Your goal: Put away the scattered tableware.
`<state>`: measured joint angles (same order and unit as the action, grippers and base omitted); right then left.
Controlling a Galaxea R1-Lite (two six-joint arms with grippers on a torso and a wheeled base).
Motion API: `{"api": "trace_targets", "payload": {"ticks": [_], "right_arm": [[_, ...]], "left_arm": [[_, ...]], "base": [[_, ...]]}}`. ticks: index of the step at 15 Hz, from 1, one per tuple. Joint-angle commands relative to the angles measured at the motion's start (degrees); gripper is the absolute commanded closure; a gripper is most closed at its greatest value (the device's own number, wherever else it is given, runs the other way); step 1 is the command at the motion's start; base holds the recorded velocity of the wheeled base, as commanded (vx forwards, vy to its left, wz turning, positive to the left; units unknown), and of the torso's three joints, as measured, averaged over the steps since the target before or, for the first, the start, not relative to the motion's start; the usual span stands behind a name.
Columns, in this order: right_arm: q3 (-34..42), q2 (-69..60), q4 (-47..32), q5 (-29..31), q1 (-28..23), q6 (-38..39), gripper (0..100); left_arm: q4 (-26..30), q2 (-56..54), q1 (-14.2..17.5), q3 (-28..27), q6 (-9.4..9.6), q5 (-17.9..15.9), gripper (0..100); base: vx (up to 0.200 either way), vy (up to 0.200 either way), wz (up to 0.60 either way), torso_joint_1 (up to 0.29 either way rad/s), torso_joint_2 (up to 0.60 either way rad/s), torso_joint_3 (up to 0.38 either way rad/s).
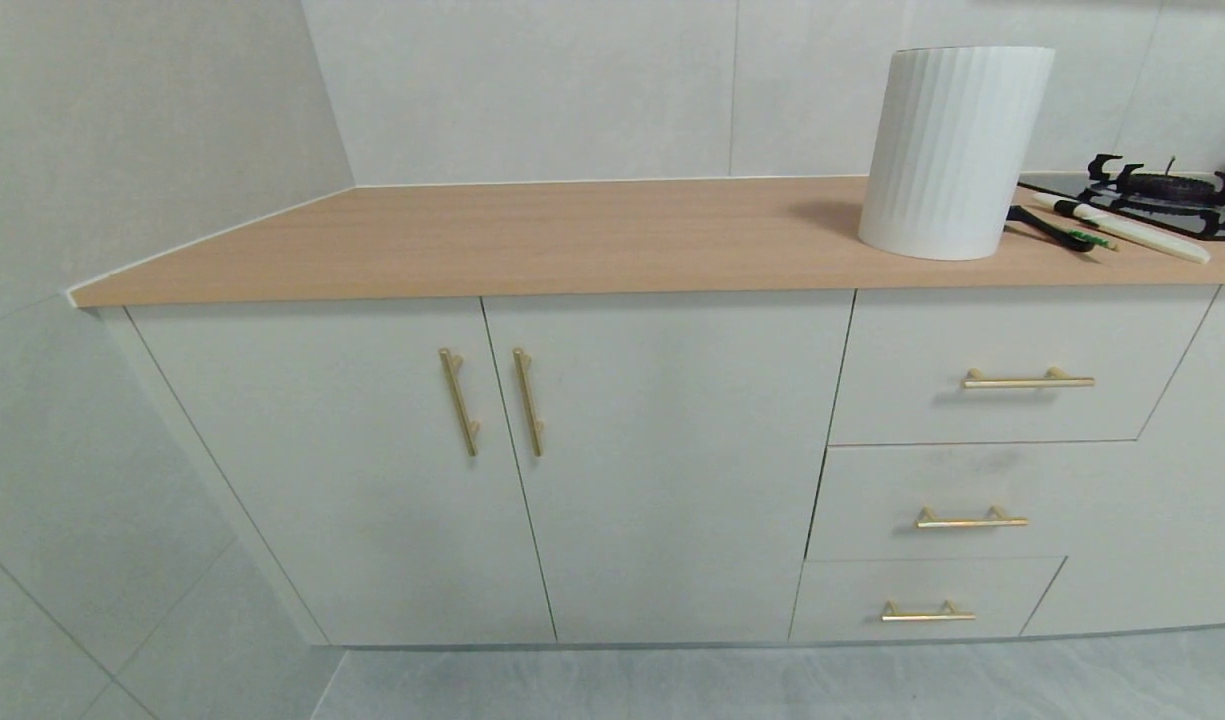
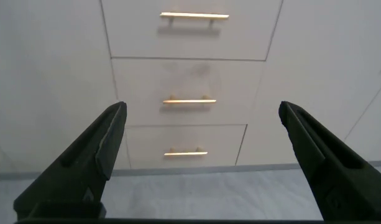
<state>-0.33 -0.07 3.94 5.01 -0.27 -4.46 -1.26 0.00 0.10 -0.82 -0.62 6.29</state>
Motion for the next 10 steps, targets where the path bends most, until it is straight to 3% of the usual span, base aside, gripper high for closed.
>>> {"api": "trace_targets", "payload": {"ticks": [1, 4, 10], "right_arm": [[0.3, 0.2, 0.0, -0.2, 0.0, 0.1, 0], [0.3, 0.2, -3.0, -5.6, 0.2, -0.4, 0], [0.3, 0.2, -2.8, -6.8, 0.2, 0.2, 0]], "left_arm": [[0.8, 0.0, 0.0, 0.8, -0.52, -1.4, 0], [0.9, 0.0, -0.2, 0.8, 1.41, -4.6, 0], [0.9, 0.0, -0.2, 0.8, 0.36, -4.6, 0]], "base": [[0.000, 0.000, 0.00, 0.000, 0.00, 0.000], [0.000, 0.000, 0.00, 0.000, 0.00, 0.000], [0.000, 0.000, 0.00, 0.000, 0.00, 0.000]]}}
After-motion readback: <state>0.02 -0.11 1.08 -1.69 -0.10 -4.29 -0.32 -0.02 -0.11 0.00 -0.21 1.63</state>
